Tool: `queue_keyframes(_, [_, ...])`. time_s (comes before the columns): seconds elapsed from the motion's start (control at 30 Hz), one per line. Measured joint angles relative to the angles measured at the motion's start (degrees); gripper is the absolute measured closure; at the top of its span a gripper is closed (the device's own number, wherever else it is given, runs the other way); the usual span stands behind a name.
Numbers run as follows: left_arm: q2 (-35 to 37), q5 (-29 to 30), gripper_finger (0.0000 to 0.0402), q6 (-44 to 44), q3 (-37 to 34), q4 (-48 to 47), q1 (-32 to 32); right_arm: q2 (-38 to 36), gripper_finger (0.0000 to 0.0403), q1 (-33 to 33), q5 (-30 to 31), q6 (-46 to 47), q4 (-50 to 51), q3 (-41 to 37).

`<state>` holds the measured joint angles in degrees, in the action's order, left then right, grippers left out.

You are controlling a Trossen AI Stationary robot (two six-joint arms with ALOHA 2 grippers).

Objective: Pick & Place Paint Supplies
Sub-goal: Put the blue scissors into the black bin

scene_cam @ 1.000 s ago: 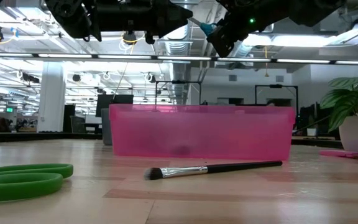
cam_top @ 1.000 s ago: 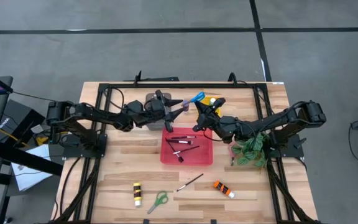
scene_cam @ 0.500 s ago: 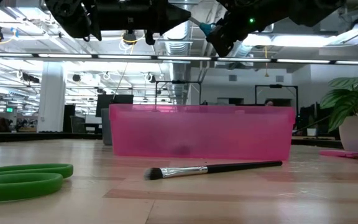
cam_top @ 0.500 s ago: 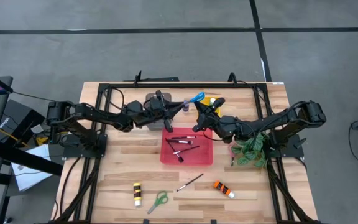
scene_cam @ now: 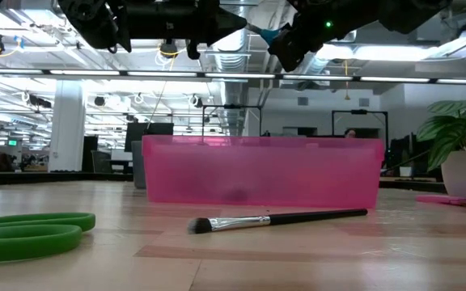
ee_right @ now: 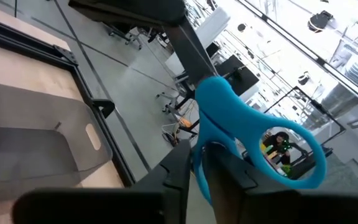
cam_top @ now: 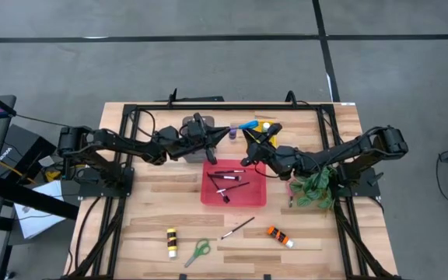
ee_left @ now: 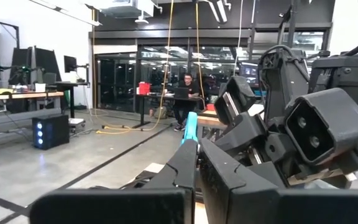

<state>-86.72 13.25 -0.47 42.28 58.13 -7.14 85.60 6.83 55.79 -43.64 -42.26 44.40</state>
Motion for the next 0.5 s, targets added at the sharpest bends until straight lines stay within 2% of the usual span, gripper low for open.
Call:
queue_keyframes(0.27, [0.0,2.43,0.0401,0.81,0.0,-0.09,0.0,0.0,0.0323,1.1,0.0,0.18,-0.02,0.0])
queue_keyframes(0.43, [-0.22,7.01,0.0401,1.69,-0.09,-0.44,-0.36,-0.04,0.0317,1.72,-1.61,0.16,-0.3,0.09])
queue_keyframes(0.5, [-0.17,7.13,0.0401,1.71,-0.09,0.22,-0.83,-0.02,0.0317,1.97,-1.26,0.13,-0.29,0.09])
